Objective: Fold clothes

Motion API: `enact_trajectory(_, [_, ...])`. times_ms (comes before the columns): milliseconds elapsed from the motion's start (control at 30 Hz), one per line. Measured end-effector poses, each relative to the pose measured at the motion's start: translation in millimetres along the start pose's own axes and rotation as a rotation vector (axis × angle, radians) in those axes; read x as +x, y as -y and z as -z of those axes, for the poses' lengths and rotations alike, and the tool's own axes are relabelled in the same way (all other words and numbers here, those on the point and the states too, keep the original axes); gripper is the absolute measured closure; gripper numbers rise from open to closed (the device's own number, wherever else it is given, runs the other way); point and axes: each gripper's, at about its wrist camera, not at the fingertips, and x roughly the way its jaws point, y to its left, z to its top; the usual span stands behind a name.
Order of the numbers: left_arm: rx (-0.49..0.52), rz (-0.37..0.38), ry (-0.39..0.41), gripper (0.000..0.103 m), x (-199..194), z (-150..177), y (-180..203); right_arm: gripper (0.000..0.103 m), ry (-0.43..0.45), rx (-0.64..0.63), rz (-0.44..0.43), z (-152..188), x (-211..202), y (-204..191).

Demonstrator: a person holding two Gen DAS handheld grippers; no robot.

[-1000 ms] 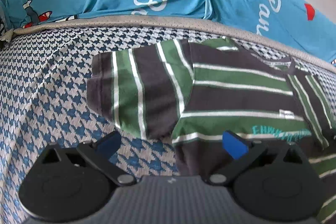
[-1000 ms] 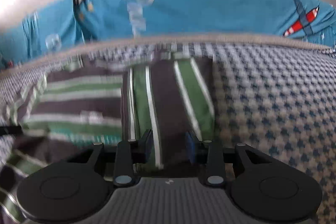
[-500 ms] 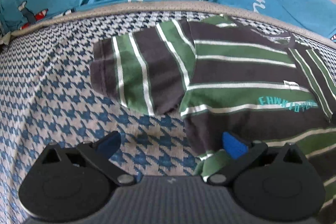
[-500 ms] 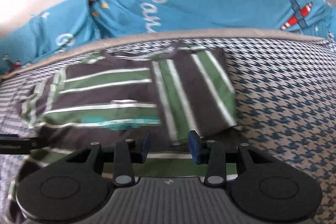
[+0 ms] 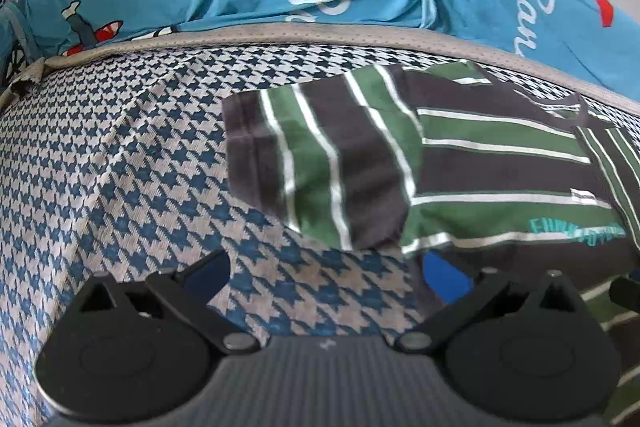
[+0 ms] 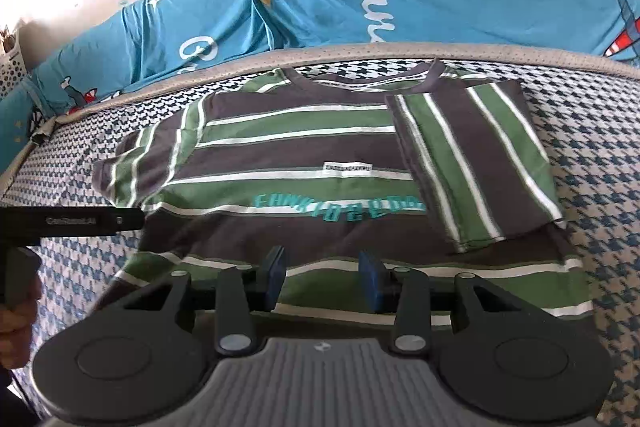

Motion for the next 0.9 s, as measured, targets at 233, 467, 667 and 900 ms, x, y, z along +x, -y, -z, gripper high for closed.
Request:
enact_trajectory(233, [-0.052,-0.015,0.02,0.0,-1.1,-7.5,-9.2,0.064,-0.028,-0.001,-0.002,2.4,6.2,-5.7])
enact_trajectory(467, [-0.123,-0.02,0.043,0.0,-4.7,-15.4,-29.2,0.063,-0.043,0.015,0.0,5.8,4.3,-7.1])
enact_trajectory(667, [-0.178,-0.01,0.055,0.0,-2.9,-18.5,-49.5,0.062,-0.06,-0.018,0.023,12.6,-3.3,-21.3])
enact_trajectory(900, [-0.237,0.023,0.063,0.014,5.6,-28.8,-76.5,0.06,-0.088,-0.008,-0.026,26.1,-7.6,-33.6])
